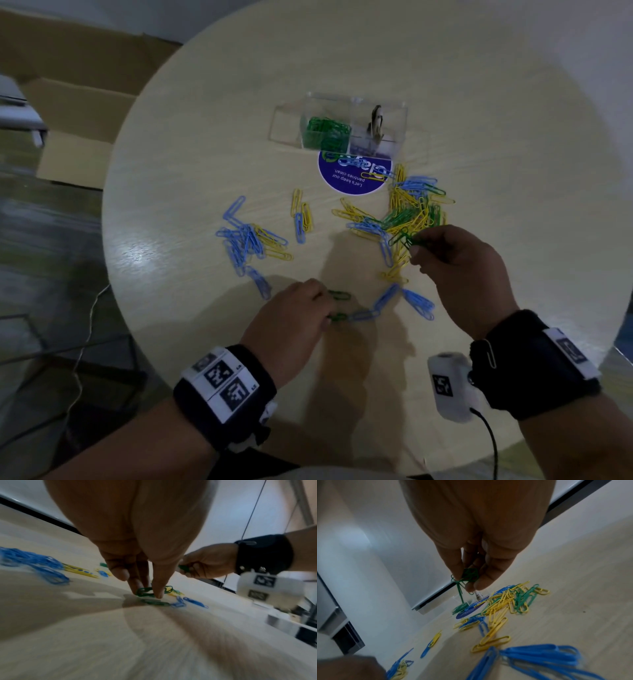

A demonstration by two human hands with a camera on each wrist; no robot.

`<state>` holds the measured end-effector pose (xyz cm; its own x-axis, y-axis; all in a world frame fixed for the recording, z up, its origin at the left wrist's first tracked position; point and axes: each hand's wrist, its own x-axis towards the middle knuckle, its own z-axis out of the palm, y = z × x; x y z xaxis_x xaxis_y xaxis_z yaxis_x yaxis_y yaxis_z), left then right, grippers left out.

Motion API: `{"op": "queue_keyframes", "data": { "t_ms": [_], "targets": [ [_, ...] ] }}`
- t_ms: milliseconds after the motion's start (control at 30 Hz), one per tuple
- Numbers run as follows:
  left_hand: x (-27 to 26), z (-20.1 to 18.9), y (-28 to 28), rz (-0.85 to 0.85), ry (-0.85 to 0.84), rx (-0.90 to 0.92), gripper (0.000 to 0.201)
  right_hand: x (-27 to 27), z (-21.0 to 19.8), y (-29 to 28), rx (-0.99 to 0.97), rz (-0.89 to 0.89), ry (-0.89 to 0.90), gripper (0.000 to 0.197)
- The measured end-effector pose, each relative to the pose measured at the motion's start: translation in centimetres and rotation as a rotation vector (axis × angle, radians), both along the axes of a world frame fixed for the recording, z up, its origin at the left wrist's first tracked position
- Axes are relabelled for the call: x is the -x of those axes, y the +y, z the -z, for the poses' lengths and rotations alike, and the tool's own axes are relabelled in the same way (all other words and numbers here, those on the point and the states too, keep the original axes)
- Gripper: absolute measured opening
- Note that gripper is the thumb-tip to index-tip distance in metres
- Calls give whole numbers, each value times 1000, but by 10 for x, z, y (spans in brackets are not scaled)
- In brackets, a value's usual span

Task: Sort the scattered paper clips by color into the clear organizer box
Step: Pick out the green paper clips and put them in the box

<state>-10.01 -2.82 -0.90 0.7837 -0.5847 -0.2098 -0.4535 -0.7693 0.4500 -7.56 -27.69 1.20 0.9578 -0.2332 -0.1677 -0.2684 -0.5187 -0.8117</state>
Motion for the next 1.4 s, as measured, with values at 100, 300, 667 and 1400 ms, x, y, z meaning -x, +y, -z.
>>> {"op": "queue_keyframes", "data": {
  "t_ms": [100,300,667,1400],
  "targets": [
    [0,3,-4,15,-15,-116,18,-7,-2,2,-25,-15,-8,10],
    [-9,-3,-4,0,139,-239,20,-36,-7,10,6,-45,-33,9],
    [-175,-37,7,-536,25,271,19,-158,-31,36,29,-65,-94,10],
    [-124,31,-77,302,-162,63,47,4,30,-13,630,-409,43,51]
  ]
}}
